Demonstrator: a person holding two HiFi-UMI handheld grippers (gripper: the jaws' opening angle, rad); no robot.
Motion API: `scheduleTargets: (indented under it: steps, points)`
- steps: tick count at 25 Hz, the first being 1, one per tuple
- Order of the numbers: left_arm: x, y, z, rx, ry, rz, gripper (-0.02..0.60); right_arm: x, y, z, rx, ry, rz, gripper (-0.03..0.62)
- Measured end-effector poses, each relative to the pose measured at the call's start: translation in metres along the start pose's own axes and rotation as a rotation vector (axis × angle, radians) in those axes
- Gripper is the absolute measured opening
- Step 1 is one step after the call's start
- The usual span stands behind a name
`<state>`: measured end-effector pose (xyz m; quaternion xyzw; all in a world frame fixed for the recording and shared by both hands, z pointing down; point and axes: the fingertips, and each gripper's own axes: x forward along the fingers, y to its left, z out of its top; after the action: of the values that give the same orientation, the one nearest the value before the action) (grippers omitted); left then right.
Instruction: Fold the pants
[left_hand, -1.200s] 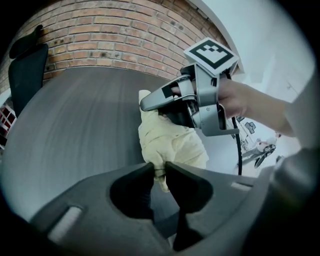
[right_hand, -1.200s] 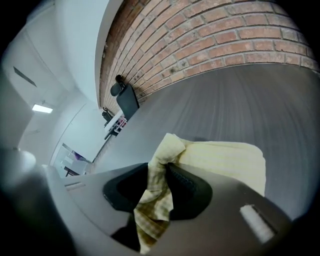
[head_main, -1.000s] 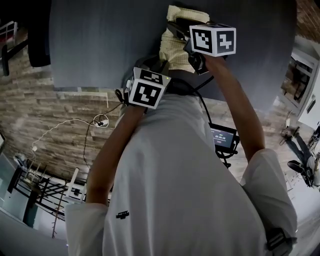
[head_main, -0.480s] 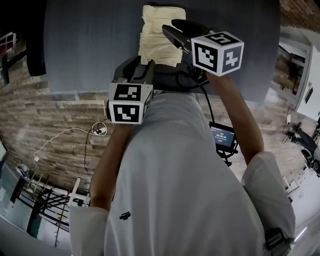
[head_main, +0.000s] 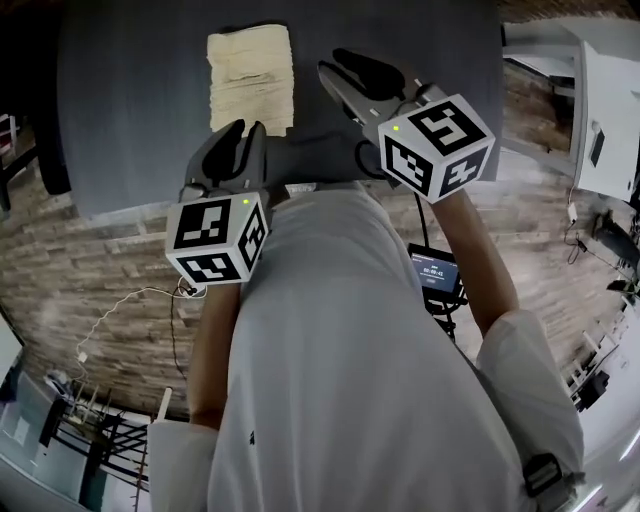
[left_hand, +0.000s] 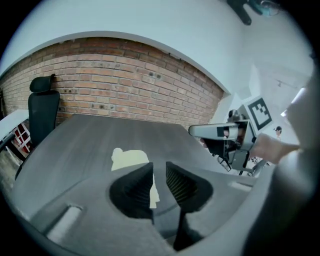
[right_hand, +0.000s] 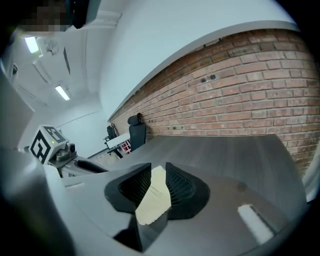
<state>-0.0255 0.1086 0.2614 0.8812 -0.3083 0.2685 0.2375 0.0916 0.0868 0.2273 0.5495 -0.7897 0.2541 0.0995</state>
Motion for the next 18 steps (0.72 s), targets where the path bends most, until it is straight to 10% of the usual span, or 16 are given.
scheduleTargets:
  steps: [18]
  points:
    - [-0.028, -0.101, 0.005, 0.059, -0.096, -0.054, 0.006, -0.141, 0.008, -0.014, 0.028, -0.152, -0.125, 0.078]
